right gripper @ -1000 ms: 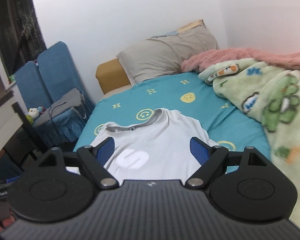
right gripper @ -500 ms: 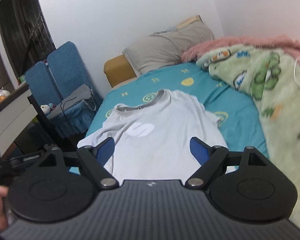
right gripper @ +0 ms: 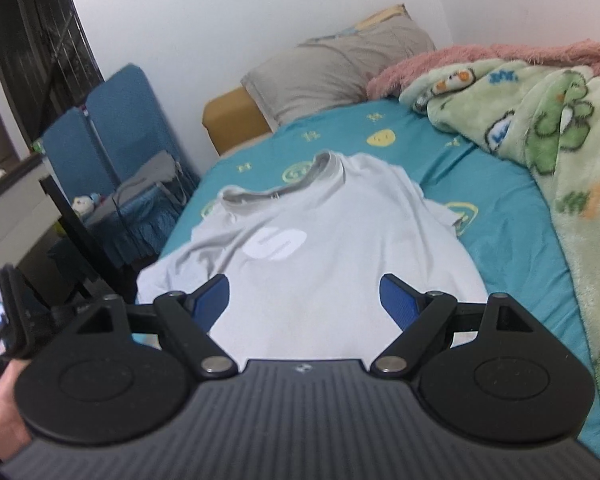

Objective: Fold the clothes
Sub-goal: 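Lay the T-shirt flat on the bed with both grippers, collar away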

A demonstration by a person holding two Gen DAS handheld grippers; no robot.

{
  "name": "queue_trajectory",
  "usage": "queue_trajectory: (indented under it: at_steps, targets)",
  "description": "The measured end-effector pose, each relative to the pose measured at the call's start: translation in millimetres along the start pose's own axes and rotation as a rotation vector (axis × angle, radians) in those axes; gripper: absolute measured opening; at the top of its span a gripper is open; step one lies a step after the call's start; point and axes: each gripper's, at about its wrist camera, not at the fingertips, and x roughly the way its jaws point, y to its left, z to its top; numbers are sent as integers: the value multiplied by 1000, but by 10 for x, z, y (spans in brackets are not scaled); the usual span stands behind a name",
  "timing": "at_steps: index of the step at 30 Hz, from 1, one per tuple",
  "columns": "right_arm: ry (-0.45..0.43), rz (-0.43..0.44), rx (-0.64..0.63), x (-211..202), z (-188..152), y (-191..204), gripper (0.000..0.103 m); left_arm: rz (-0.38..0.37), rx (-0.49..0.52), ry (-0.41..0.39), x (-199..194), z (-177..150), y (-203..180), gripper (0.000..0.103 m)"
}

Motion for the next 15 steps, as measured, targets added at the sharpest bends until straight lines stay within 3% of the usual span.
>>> queue_trajectory:
  at_steps: [15]
  targets:
    - [127,-1,-20,346,-194,42,84,63,-48,29,826,120,70,83]
